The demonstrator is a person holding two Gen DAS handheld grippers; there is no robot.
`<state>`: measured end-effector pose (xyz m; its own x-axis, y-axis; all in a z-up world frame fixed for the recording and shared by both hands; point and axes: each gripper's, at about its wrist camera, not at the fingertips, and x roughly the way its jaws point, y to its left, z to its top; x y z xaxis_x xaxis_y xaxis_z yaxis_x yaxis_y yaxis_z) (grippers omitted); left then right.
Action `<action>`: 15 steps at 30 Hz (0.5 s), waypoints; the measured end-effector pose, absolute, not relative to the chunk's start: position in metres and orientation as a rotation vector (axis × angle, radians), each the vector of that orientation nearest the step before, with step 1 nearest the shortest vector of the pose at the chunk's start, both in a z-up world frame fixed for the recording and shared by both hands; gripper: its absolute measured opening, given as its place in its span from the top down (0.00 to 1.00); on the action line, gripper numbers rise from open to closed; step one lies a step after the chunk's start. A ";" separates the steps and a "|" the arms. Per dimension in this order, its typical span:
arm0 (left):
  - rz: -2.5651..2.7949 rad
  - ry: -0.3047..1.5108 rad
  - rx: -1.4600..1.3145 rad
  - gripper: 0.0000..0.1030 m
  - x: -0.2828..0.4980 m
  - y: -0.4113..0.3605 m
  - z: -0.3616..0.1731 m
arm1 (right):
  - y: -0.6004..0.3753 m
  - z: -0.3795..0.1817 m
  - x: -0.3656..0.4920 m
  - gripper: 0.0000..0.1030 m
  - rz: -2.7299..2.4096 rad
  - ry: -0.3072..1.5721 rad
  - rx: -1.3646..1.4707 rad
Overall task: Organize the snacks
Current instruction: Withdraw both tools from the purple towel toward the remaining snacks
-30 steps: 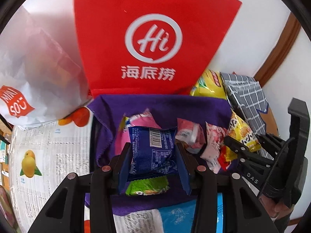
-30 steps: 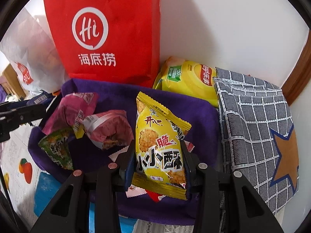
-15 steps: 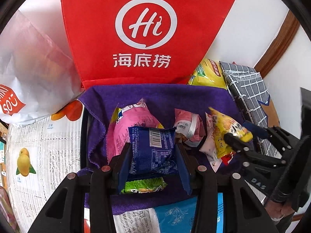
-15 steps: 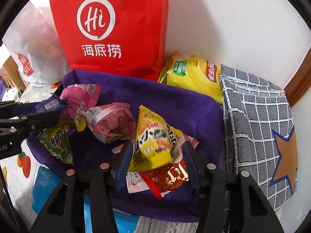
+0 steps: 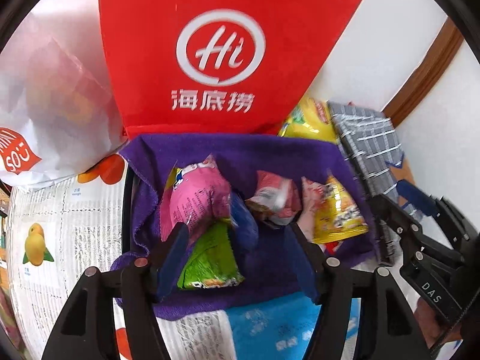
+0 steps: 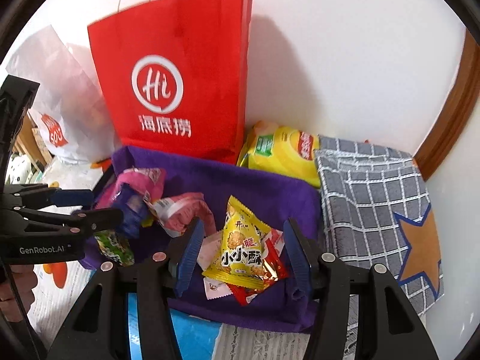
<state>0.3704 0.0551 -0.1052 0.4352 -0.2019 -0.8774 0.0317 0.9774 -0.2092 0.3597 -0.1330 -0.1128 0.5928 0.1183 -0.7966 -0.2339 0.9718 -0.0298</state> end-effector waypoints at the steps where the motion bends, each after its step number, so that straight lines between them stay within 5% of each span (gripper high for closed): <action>1: -0.157 1.092 -0.174 0.36 0.366 0.056 -0.098 | -0.136 -0.108 0.354 0.47 0.195 0.904 -0.107; 15: -0.156 0.945 -0.103 0.36 0.320 0.057 -0.040 | -0.150 -0.088 0.258 0.47 0.147 0.921 -0.075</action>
<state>0.3201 0.0570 -0.0404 0.5760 -0.1776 -0.7979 0.0879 0.9839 -0.1555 0.2575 -0.1498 -0.0881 0.5959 0.0940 -0.7976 -0.1581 0.9874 -0.0017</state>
